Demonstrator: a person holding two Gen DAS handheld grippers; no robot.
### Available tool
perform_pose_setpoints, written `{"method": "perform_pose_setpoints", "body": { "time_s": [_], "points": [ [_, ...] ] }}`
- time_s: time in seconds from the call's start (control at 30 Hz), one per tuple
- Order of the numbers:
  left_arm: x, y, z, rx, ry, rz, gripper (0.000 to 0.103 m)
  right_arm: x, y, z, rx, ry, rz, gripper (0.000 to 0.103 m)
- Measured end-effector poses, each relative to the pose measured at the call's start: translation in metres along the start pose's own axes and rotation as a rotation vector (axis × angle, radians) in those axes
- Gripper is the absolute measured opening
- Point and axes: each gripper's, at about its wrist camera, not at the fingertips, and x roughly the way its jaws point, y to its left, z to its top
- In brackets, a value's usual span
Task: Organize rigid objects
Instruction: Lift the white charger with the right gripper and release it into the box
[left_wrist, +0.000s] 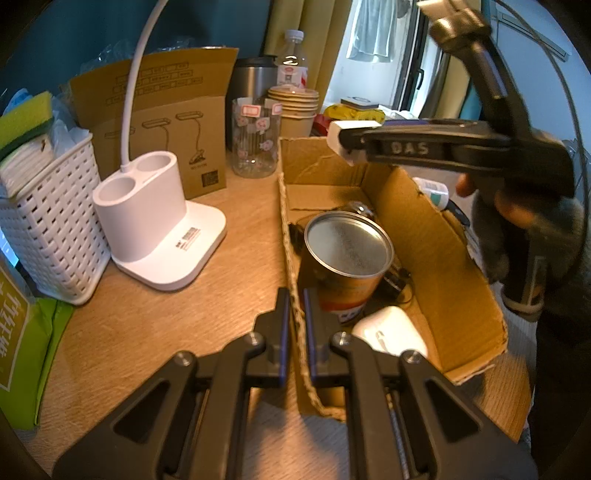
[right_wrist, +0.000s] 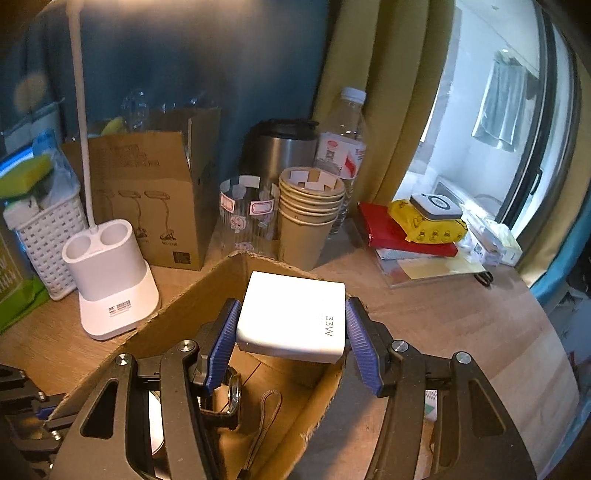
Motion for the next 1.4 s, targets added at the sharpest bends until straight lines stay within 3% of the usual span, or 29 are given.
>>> {"method": "perform_pose_setpoints", "body": {
  "time_s": [0.7,1.4],
  "points": [
    [0.001,0.001,0.000,0.000,-0.001,0.000,0.009,0.039,0.008,-0.011,-0.082,0.121,-0.008,0.061],
    [0.000,-0.002,0.000,0.002,-0.003,0.001,0.009,0.005,-0.004,-0.015,-0.013,0.022,-0.010,0.061]
  ]
}}
